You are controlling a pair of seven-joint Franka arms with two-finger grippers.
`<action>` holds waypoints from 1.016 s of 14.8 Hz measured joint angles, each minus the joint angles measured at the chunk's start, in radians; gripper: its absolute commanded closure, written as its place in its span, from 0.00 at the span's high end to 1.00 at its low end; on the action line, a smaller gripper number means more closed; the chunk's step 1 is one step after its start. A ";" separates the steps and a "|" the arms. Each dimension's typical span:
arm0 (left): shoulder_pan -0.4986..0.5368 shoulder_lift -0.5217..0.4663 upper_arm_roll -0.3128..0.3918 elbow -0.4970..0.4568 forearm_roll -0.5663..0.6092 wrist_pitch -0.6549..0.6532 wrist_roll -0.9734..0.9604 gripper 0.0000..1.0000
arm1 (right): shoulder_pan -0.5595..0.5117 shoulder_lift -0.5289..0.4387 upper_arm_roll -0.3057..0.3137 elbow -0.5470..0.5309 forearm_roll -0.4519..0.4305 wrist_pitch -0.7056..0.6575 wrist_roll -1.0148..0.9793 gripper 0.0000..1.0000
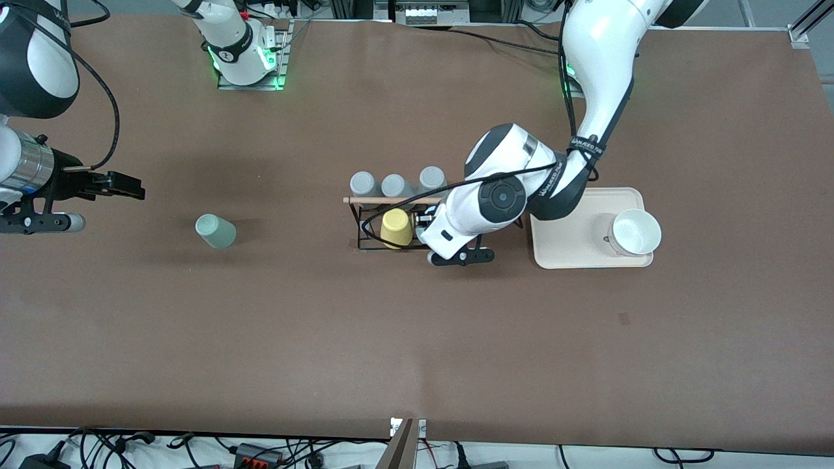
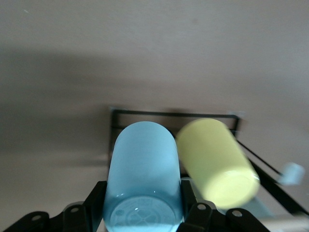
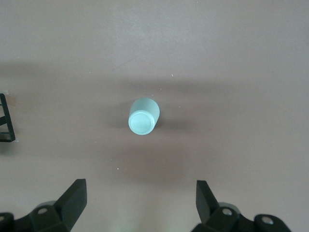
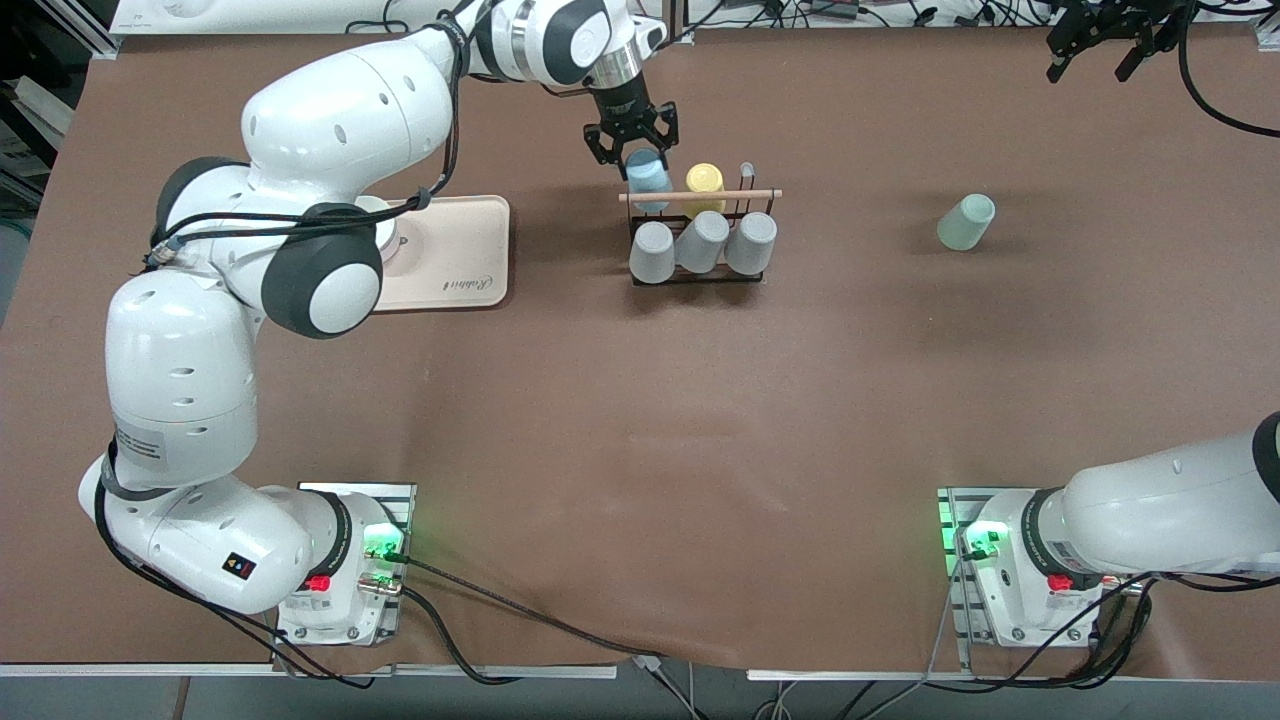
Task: Hang scattered cups on rack with three cups
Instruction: 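Hang the light blue cup beside the yellow cup and open the left gripper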
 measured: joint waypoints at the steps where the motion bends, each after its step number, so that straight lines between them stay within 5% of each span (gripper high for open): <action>1: -0.005 0.008 -0.001 0.001 0.024 0.001 0.000 0.29 | 0.000 0.000 0.000 0.000 0.001 0.000 0.000 1.00; 3: -0.016 0.010 -0.001 0.009 0.046 0.001 -0.002 0.65 | 0.000 0.000 0.000 0.000 0.001 0.000 0.000 1.00; 4: -0.017 0.010 -0.001 0.015 0.055 0.001 -0.003 1.00 | 0.001 0.000 0.000 0.000 0.001 0.000 0.000 1.00; 11: 0.010 -0.026 0.011 0.075 0.058 -0.080 -0.004 1.00 | 0.001 0.001 0.000 0.000 0.001 -0.002 0.000 1.00; 15: 0.149 -0.147 0.015 0.113 0.065 -0.204 0.000 1.00 | 0.001 0.002 0.001 -0.005 0.001 -0.003 0.000 1.00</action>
